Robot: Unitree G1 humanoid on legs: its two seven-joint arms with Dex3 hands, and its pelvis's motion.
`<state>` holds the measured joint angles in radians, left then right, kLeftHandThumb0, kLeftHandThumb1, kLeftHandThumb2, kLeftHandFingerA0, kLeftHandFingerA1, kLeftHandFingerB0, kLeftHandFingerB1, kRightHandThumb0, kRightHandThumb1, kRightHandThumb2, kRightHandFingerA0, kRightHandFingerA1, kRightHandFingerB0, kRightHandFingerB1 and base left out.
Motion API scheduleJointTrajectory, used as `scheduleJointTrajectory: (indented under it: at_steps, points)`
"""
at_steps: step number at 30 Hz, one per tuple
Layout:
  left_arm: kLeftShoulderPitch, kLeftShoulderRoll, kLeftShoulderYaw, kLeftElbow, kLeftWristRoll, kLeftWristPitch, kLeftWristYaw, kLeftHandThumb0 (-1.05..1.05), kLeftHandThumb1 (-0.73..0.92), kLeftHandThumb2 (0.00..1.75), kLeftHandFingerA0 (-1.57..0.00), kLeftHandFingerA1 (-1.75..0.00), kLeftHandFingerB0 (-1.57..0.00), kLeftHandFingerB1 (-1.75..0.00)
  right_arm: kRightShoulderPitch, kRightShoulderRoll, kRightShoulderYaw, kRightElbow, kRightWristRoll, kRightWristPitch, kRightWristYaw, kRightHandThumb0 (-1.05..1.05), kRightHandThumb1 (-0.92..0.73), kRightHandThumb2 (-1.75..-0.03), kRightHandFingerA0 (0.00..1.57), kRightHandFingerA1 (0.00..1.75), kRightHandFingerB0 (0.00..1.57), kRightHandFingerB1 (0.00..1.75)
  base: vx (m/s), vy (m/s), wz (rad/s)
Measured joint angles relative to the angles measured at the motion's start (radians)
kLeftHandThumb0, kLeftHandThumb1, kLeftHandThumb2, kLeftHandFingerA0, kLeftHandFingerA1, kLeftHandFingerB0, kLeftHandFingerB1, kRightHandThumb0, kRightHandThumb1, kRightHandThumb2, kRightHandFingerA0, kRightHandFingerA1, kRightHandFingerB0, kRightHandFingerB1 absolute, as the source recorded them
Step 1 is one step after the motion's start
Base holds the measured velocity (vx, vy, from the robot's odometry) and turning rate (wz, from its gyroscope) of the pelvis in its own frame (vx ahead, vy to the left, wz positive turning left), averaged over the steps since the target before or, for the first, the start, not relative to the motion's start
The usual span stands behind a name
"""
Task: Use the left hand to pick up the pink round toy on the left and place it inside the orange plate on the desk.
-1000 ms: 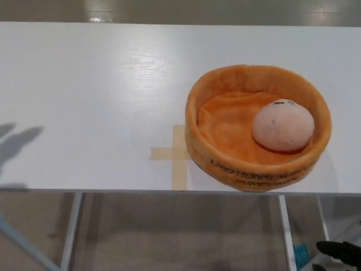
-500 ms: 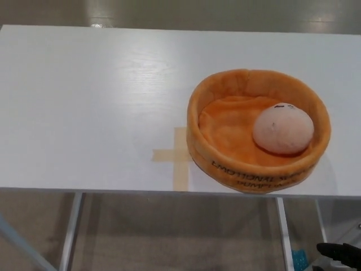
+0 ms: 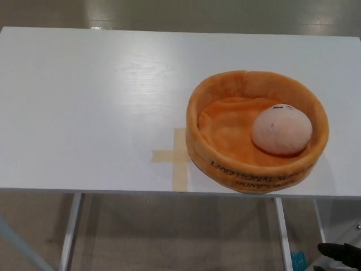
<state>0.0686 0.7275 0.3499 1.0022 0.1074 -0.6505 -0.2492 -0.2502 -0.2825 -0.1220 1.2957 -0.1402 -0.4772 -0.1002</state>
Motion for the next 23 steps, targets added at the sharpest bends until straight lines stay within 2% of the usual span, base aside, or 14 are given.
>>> scheduleJointTrajectory:
  at_steps: [1, 2, 3, 4, 6, 7, 8, 9, 11, 12, 20, 21, 22, 23]
  points:
    - [-0.012, -0.009, -0.028, 0.026, 0.005, 0.000, 0.000, -0.56, 0.41, 0.72, -0.40, -0.48, -0.29, -0.42, 0.000, 0.000, 0.001, 0.000, 0.000, 0.000, 0.000, -0.41, -0.59, -0.58, 0.74, 0.64, 0.65, 0.44, 0.00, 0.000, 0.00]
    - [-0.019, -0.016, -0.045, 0.041, 0.009, 0.000, 0.001, -0.52, 0.51, 0.56, -0.49, -0.41, -0.36, -0.33, -0.001, 0.000, 0.001, 0.000, -0.001, 0.000, 0.000, -0.42, -0.58, -0.58, 0.74, 0.62, 0.65, 0.44, 0.00, 0.000, 0.00]
    - [-0.029, -0.028, -0.075, 0.065, 0.016, 0.001, 0.005, -0.52, 0.51, 0.56, -0.49, -0.41, -0.36, -0.33, -0.001, 0.000, 0.002, 0.000, -0.001, 0.000, 0.000, -0.42, -0.58, -0.58, 0.74, 0.62, 0.65, 0.44, 0.00, 0.000, 0.00]
    - [-0.036, -0.034, -0.096, 0.079, 0.025, 0.002, 0.009, -0.58, 0.43, 0.77, -0.46, -0.51, -0.31, -0.44, 0.000, 0.000, 0.002, 0.000, -0.001, 0.000, 0.000, -0.42, -0.58, -0.58, 0.74, 0.62, 0.64, 0.44, 0.00, 0.000, 0.00]
    - [-0.064, -0.058, -0.162, 0.121, 0.053, 0.012, 0.030, -0.58, 0.43, 0.77, -0.46, -0.51, -0.31, -0.44, -0.001, 0.000, 0.002, 0.000, -0.001, 0.000, 0.000, -0.42, -0.58, -0.58, 0.74, 0.62, 0.64, 0.44, 0.00, 0.000, 0.00]
    - [-0.069, -0.064, -0.173, 0.129, 0.058, 0.015, 0.033, -0.52, 0.54, 0.57, -0.55, -0.41, -0.38, -0.33, -0.001, 0.000, 0.001, 0.000, -0.001, 0.000, 0.000, -0.40, -0.58, -0.58, 0.75, 0.61, 0.64, 0.44, 0.00, 0.000, 0.00]
    - [-0.088, -0.081, -0.208, 0.152, 0.074, 0.025, 0.045, -0.52, 0.54, 0.57, -0.55, -0.41, -0.38, -0.33, -0.003, 0.000, 0.001, 0.000, 0.000, 0.001, 0.000, -0.40, -0.58, -0.58, 0.75, 0.61, 0.64, 0.44, 0.00, 0.000, 0.00]
    - [-0.101, -0.093, -0.233, 0.166, 0.086, 0.034, 0.053, -0.61, 0.46, 0.80, -0.52, -0.52, -0.30, -0.43, -0.005, 0.000, -0.001, 0.000, 0.000, 0.002, 0.000, -0.40, -0.58, -0.58, 0.74, 0.60, 0.64, 0.44, 0.00, 0.000, 0.00]
    - [-0.118, -0.106, -0.263, 0.180, 0.098, 0.044, 0.060, -0.64, 0.47, 0.81, -0.54, -0.52, -0.31, -0.44, -0.007, 0.000, -0.002, 0.000, 0.000, 0.002, 0.000, -0.40, -0.58, -0.58, 0.75, 0.61, 0.64, 0.44, 0.00, 0.000, 0.00]
    - [-0.131, -0.116, -0.286, 0.188, 0.109, 0.053, 0.065, -0.73, 0.52, 0.85, -0.60, -0.54, -0.33, -0.44, -0.008, 0.000, -0.002, 0.000, 0.000, 0.002, 0.000, -0.41, -0.58, -0.58, 0.76, 0.64, 0.65, 0.45, 0.00, 0.000, 0.00]
    - [-0.190, -0.188, -0.408, 0.194, 0.161, 0.078, 0.096, -0.62, 0.53, 0.86, -0.59, -0.55, -0.35, -0.47, -0.017, 0.000, 0.008, 0.000, -0.003, 0.002, -0.004, -0.41, -0.58, -0.58, 0.74, 0.62, 0.66, 0.45, 0.00, 0.000, 0.00]
    - [-0.190, -0.188, -0.408, 0.194, 0.161, 0.078, 0.096, -0.57, 0.64, 0.61, -0.68, -0.42, -0.44, -0.34, -0.017, 0.000, 0.008, 0.000, -0.003, 0.002, -0.004, -0.41, -0.58, -0.58, 0.75, 0.63, 0.65, 0.45, 0.00, 0.000, 0.00]
    - [-0.196, -0.195, -0.416, 0.191, 0.163, 0.080, 0.097, -0.62, 0.53, 0.86, -0.63, -0.58, -0.41, -0.48, -0.018, 0.000, 0.009, 0.000, -0.004, 0.002, -0.004, -0.40, -0.57, -0.58, 0.75, 0.62, 0.65, 0.45, 0.00, 0.000, 0.00]
    - [-0.203, -0.200, -0.426, 0.185, 0.165, 0.083, 0.096, -0.62, 0.53, 0.86, -0.63, -0.58, -0.41, -0.48, -0.019, 0.000, 0.009, 0.000, -0.004, 0.002, -0.005, -0.40, -0.57, -0.58, 0.75, 0.62, 0.65, 0.45, 0.00, 0.000, 0.00]
